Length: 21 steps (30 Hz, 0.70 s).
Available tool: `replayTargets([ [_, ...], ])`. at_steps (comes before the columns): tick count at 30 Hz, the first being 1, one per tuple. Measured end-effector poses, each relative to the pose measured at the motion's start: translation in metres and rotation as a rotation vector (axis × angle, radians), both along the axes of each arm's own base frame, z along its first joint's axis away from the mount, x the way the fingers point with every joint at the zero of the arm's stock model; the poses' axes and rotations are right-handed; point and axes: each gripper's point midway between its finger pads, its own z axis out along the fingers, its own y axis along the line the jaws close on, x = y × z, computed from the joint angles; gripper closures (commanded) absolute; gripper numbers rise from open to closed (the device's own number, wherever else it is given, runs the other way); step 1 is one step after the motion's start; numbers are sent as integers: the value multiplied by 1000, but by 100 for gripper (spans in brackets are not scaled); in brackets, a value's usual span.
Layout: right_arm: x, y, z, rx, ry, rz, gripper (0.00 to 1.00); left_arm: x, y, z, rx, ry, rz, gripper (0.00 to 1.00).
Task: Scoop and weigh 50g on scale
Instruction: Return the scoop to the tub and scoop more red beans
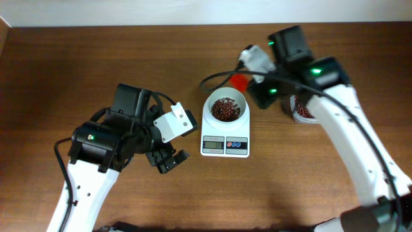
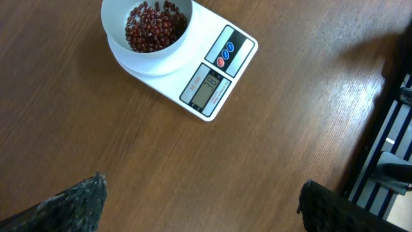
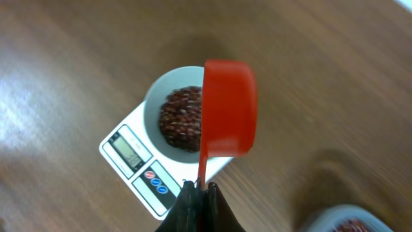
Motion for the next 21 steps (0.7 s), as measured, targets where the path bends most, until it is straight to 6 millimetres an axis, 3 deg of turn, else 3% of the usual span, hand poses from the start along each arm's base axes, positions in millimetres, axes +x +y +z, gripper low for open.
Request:
replayTargets([
  [2,2,-51,5,4,46,-162,96,0,0,0,0,0,0,1],
  [3,0,-65,2,0,76,-205,96,0,0,0,0,0,0,1],
  [7,2,-169,-8,-92,136,-558,96,0,0,0,0,0,0,1],
  [9,-2,-199,-17,-143,152,-666,96,0,0,0,0,0,0,1],
  [11,-5,-206,-32,-181,168,-693,96,0,0,0,0,0,0,1],
  [13,-12,-221,-62,-260,199,-757,96,0,0,0,0,1,0,1],
  [16,-12,-236,-85,-336,182,-809,96,0,0,0,0,0,0,1],
  [17,-11,-238,-87,-346,174,-817,96,0,0,0,0,1,0,1],
  [21,-2,-244,-128,-392,225,-816,96,0,0,0,0,0,0,1],
])
